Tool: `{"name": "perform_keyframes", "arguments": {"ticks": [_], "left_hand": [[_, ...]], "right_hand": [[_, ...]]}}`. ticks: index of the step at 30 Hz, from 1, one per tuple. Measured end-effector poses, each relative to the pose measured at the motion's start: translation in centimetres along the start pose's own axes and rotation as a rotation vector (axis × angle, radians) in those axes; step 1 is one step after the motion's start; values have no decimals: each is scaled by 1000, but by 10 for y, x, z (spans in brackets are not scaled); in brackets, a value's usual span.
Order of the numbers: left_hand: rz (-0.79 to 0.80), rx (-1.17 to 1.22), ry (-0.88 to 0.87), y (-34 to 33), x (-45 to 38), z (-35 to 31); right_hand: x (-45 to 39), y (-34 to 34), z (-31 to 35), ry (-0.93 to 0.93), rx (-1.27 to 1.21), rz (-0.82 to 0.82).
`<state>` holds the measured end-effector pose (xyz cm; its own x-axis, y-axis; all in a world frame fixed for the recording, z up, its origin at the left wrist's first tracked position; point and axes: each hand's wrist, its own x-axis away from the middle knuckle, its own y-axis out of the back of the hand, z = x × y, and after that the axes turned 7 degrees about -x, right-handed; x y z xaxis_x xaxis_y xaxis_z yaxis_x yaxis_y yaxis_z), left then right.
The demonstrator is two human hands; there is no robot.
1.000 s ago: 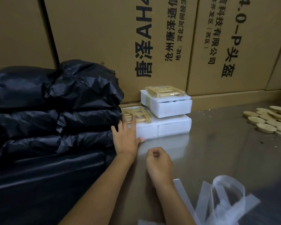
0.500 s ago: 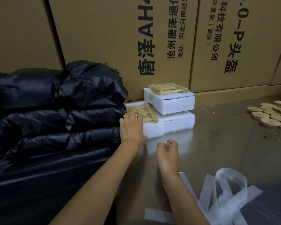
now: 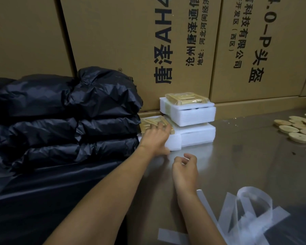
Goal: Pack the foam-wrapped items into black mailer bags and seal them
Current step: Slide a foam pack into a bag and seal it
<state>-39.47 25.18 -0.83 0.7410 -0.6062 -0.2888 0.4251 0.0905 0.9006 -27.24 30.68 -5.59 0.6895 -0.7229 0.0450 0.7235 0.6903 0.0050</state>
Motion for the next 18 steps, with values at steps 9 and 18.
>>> {"name": "perform_keyframes", "arguments": {"ticks": [9, 18], "left_hand": [[-206, 160, -10, 42, 81, -41], [-435, 582, 80, 115, 174, -60]], "right_hand": [[22, 16, 35, -324, -510, -90], [113, 66, 75, -254, -743, 238]]}}
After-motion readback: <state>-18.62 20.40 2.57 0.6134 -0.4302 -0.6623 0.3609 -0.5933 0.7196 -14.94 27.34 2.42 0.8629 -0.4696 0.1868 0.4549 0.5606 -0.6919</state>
